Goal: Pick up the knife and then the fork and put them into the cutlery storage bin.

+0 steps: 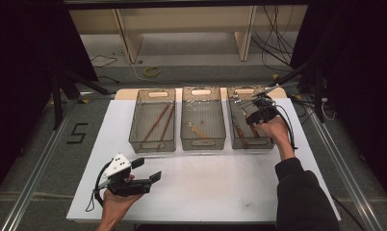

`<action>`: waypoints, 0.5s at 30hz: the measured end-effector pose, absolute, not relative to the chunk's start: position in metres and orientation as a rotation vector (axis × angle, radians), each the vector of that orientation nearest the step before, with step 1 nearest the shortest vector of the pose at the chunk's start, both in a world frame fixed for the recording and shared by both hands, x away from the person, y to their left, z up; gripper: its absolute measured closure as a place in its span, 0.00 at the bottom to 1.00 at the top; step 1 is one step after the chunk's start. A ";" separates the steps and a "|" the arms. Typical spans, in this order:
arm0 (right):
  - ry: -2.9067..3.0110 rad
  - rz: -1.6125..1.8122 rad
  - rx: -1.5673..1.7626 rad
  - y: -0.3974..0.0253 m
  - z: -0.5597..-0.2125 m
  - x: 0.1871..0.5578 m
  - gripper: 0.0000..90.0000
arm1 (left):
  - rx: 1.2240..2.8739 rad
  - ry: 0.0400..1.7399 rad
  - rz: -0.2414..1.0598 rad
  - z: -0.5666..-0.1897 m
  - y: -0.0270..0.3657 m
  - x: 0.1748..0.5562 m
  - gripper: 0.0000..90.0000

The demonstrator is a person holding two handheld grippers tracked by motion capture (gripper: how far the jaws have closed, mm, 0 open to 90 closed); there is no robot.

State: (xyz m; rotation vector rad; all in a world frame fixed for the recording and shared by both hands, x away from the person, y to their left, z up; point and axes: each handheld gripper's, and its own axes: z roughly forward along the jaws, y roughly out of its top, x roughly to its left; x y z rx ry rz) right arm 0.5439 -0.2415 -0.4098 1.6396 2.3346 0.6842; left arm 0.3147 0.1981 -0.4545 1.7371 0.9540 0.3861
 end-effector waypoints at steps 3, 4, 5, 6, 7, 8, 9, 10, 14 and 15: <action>2.333 0.682 1.643 -0.241 -0.411 0.544 0.86 | 1.737 0.954 0.386 -0.454 0.198 0.315 0.17; 2.335 0.679 1.644 -0.241 -0.411 0.544 0.86 | 1.736 0.954 0.386 -0.454 0.198 0.315 0.17; 2.335 0.675 1.646 -0.241 -0.411 0.544 0.86 | 1.736 0.954 0.386 -0.454 0.198 0.315 0.17; 2.335 0.672 1.653 -0.241 -0.411 0.544 0.86 | 1.737 0.953 0.387 -0.454 0.198 0.315 0.17; 2.338 0.670 1.656 -0.241 -0.411 0.544 0.86 | 1.737 0.953 0.387 -0.454 0.198 0.315 0.17; 2.338 0.669 1.647 -0.241 -0.412 0.544 0.86 | 1.737 0.954 0.387 -0.454 0.198 0.315 0.17; 2.333 0.670 1.652 -0.241 -0.412 0.544 0.85 | 1.736 0.954 0.386 -0.454 0.198 0.315 0.17; 2.332 0.672 1.651 -0.241 -0.413 0.544 0.85 | 1.736 0.955 0.386 -0.454 0.198 0.315 0.17; 2.337 0.709 1.665 -0.242 -0.411 0.544 0.62 | 1.736 0.955 0.386 -0.454 0.198 0.315 0.17; 2.334 0.716 1.666 -0.241 -0.409 0.543 0.61 | 1.736 0.955 0.386 -0.455 0.198 0.315 0.17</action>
